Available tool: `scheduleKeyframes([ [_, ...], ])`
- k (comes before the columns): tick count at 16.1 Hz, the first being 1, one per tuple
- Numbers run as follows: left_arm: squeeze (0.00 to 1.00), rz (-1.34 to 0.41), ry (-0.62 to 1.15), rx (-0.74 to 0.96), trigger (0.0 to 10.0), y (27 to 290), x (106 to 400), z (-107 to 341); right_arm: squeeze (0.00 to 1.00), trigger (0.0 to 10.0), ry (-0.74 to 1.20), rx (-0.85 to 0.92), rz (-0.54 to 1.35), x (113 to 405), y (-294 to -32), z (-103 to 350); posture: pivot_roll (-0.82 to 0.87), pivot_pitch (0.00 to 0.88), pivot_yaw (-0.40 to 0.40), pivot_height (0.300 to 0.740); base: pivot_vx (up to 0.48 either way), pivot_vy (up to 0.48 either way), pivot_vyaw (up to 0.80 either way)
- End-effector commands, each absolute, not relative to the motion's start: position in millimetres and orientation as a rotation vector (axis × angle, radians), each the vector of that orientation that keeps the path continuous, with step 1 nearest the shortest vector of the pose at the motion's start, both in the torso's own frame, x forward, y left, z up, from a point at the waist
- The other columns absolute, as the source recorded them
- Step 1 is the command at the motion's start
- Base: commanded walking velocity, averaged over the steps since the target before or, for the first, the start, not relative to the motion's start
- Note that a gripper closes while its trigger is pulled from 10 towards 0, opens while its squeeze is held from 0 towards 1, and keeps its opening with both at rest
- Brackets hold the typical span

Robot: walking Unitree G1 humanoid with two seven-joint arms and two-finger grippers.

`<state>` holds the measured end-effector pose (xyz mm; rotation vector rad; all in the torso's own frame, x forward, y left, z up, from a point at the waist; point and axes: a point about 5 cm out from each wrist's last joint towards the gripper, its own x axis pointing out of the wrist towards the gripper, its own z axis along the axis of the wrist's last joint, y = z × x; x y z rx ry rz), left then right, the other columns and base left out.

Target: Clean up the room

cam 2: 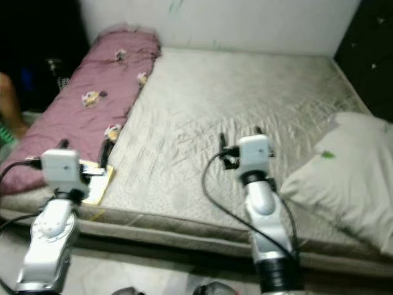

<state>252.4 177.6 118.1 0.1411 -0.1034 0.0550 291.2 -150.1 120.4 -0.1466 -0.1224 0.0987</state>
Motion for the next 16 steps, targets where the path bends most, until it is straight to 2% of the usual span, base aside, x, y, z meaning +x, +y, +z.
scheduleKeyframes([
  [1,0.0,0.054,-0.117,0.135,10.0,174.6,254.3,121.5,0.0,10.0,-0.138,-0.152,0.099,293.0,-151.8,125.0,-0.02,0.0,0.017,0.74,0.0,-0.311,0.4],
  [16,0.0,0.045,-0.121,0.127,10.0,170.4,256.6,121.8,0.0,10.0,-0.122,-0.136,0.098,294.5,-153.6,123.2,-0.03,0.0,0.012,0.74,0.0,-0.313,0.0],
])
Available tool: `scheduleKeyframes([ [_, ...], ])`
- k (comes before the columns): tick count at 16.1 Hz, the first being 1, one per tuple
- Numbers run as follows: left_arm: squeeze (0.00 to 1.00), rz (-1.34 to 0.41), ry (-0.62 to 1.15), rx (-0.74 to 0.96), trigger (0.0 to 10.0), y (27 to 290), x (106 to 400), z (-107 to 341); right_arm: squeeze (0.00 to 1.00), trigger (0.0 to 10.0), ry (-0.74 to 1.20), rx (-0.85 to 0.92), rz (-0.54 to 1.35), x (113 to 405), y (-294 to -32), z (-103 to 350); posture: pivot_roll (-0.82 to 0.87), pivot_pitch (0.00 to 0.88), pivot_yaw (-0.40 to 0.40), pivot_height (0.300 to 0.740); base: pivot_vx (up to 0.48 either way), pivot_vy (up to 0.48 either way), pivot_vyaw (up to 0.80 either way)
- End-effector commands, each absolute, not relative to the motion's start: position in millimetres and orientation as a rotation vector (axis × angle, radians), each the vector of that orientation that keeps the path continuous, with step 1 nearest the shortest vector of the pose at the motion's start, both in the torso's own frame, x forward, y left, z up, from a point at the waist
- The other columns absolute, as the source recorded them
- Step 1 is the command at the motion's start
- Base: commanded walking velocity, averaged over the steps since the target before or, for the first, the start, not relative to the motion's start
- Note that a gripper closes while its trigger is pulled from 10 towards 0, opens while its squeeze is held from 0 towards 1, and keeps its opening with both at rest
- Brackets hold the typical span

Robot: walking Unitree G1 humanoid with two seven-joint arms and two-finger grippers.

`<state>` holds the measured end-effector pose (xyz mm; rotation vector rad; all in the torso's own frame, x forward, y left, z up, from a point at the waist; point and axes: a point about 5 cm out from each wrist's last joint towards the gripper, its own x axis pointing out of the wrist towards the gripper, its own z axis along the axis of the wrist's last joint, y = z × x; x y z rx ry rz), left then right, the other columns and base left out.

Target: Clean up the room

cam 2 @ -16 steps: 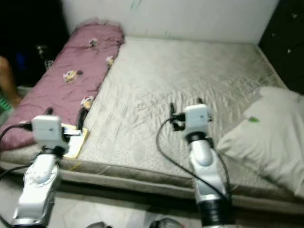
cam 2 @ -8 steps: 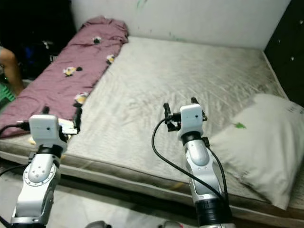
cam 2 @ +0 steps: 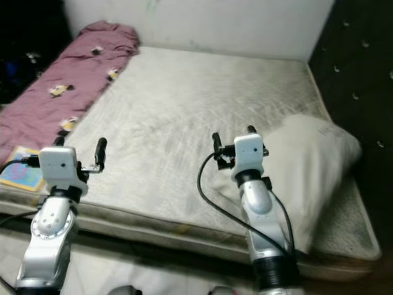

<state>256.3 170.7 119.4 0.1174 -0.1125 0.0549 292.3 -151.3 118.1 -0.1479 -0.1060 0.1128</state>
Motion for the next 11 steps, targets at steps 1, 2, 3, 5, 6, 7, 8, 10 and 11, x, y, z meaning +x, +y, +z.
scheduleKeyframes([
  [1,0.0,0.046,-0.121,0.126,10.0,170.2,256.6,121.8,0.0,10.0,-0.123,-0.138,0.099,294.6,-153.7,123.3,-0.03,0.0,0.012,0.74,0.0,-0.315,0.0],
  [2,0.0,0.046,-0.121,0.126,10.0,170.1,256.6,121.7,0.0,10.0,-0.123,-0.139,0.1,294.7,-153.6,123.3,-0.03,0.0,0.012,0.74,0.0,-0.315,0.0],
  [3,0.0,0.047,-0.121,0.125,10.0,169.8,256.7,121.5,0.0,10.0,-0.122,-0.139,0.101,294.9,-153.7,123.2,-0.03,0.0,0.01,0.74,0.0,-0.319,0.0],
  [5,0.0,0.047,-0.121,0.124,10.0,169.6,256.9,121.6,0.0,10.0,-0.12,-0.138,0.102,295.3,-153.5,123.2,-0.03,0.0,0.008,0.74,0.0,-0.317,0.0],
  [6,0.0,0.048,-0.121,0.124,10.0,169.7,257.0,121.6,0.0,10.0,-0.119,-0.136,0.102,295.5,-153.5,123.1,-0.03,0.0,0.008,0.74,0.0,-0.315,0.0],
  [7,0.0,0.05,-0.124,0.125,10.0,169.7,256.9,121.8,0.0,10.0,-0.117,-0.133,0.102,295.5,-153.7,122.9,-0.03,0.0,0.008,0.74,0.0,0.0,0.0],
  [8,0.0,0.051,-0.124,0.125,10.0,169.6,256.8,121.8,0.0,10.0,-0.117,-0.132,0.102,295.5,-153.8,122.8,-0.03,0.0,0.008,0.74,0.0,0.0,0.0],
  [10,0.0,0.054,-0.129,0.115,10.0,170.4,256.8,122.3,0.0,10.0,-0.113,-0.128,0.101,295.6,-153.6,122.3,-0.03,0.0,0.008,0.74,0.0,0.0,-0.3],
  [11,0.0,0.054,-0.13,0.114,10.0,170.5,256.8,122.4,0.0,10.0,-0.112,-0.128,0.101,295.6,-153.6,122.3,-0.03,0.0,0.008,0.74,0.0,0.0,-0.8],
])
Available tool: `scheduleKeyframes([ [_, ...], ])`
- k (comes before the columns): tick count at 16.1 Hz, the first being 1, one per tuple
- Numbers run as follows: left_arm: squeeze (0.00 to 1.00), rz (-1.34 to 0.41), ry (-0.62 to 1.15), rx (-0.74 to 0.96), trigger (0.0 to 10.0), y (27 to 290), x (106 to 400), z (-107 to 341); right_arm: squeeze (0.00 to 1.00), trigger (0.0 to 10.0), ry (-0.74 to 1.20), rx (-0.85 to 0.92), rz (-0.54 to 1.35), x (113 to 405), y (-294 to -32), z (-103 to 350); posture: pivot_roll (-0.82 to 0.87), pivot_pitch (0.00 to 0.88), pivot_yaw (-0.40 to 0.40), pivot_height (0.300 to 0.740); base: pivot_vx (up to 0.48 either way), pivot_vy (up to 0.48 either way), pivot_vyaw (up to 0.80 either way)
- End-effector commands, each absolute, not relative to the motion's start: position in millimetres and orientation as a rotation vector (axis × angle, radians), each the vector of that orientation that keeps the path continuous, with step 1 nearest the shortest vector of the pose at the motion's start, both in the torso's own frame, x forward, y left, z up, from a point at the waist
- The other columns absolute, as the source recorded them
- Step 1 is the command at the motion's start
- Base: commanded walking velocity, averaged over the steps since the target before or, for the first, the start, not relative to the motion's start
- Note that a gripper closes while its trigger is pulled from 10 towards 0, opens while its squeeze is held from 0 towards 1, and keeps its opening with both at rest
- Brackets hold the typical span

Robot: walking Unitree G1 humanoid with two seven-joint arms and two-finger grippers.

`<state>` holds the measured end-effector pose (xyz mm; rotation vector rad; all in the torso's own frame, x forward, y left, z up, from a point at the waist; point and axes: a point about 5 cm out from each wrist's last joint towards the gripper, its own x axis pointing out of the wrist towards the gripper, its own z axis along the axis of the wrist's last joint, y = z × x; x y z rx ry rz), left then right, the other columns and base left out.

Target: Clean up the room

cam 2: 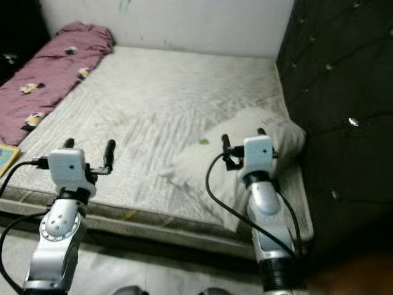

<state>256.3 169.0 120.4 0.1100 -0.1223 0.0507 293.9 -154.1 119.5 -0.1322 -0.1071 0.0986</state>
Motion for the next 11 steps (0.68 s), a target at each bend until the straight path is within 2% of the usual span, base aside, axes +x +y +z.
scheduleKeyframes([
  [1,0.0,0.054,-0.13,0.114,10.0,170.5,256.9,122.4,0.0,10.0,-0.112,-0.128,0.101,295.6,-153.5,122.3,-0.03,0.0,0.008,0.74,0.0,0.0,-0.8],
  [7,0.0,0.028,-0.144,0.101,10.0,168.5,257.4,124.0,0.0,10.0,-0.112,-0.128,0.103,296.0,-153.9,122.3,-0.03,0.0,0.006,0.74,0.0,0.0,-0.75],
  [11,0.0,0.01,-0.157,0.096,10.0,167.0,256.9,125.5,0.0,10.0,-0.113,-0.129,0.103,296.5,-153.7,122.7,-0.03,0.0,0.007,0.74,0.061,0.0,-0.1],
])
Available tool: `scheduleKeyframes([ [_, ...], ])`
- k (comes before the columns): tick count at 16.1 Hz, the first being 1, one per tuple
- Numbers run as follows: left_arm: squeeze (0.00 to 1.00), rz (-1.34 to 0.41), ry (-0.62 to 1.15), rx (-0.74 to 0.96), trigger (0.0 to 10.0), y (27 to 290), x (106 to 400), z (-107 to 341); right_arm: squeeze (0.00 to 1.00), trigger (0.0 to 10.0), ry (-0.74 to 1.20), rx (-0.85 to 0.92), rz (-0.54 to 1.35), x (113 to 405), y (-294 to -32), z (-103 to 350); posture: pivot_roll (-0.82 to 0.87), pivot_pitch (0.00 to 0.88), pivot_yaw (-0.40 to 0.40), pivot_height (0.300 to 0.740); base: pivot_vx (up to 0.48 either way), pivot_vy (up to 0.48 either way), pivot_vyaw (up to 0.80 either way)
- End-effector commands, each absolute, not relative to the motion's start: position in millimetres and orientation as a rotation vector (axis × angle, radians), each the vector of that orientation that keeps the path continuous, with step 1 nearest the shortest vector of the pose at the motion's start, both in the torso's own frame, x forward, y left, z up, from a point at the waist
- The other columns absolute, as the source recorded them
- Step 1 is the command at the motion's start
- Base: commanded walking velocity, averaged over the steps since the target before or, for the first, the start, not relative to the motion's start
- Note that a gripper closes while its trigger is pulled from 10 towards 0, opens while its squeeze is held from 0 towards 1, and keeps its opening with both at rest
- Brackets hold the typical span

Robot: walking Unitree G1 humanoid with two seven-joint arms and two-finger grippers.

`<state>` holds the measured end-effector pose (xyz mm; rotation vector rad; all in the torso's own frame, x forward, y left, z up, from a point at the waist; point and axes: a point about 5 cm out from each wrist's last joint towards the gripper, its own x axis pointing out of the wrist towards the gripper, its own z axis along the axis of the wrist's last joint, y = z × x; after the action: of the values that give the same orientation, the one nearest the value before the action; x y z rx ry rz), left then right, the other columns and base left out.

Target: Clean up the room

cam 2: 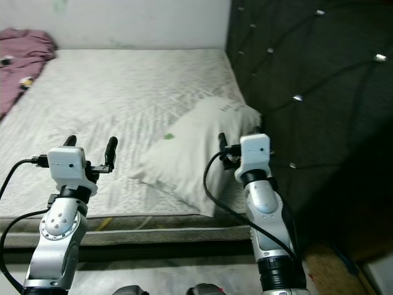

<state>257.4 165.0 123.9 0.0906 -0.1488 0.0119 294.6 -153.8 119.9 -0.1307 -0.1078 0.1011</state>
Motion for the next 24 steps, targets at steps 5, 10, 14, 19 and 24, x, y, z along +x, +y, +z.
scheduleKeyframes([
  [5,0.0,0.001,-0.159,0.096,10.0,166.5,257.1,125.5,0.0,10.0,-0.112,-0.129,0.102,297.3,-153.7,123.4,-0.03,0.0,0.006,0.74,0.279,0.0,0.0],
  [10,0.0,-0.006,-0.155,0.093,10.0,166.0,257.1,124.9,0.0,10.0,-0.119,-0.125,0.102,298.9,-153.5,125.8,-0.03,0.0,0.006,0.74,0.274,0.0,-0.73],
  [14,0.0,-0.009,-0.141,0.092,10.0,165.1,257.1,123.0,0.0,10.0,-0.121,-0.125,0.101,299.3,-153.2,125.9,-0.03,0.0,0.005,0.74,0.142,0.0,-0.35],
  [19,0.0,0.014,-0.138,0.092,10.0,166.2,257.4,122.4,0.0,10.0,-0.122,-0.13,0.104,299.2,-153.4,125.7,-0.02,0.0,0.005,0.74,0.0,0.0,0.0],
  [24,0.0,0.092,-0.114,0.119,10.0,173.5,256.8,118.8,0.0,10.0,-0.124,-0.137,0.121,299.7,-151.1,125.7,-0.02,0.0,0.0,0.74,0.0,0.0,0.0],
])
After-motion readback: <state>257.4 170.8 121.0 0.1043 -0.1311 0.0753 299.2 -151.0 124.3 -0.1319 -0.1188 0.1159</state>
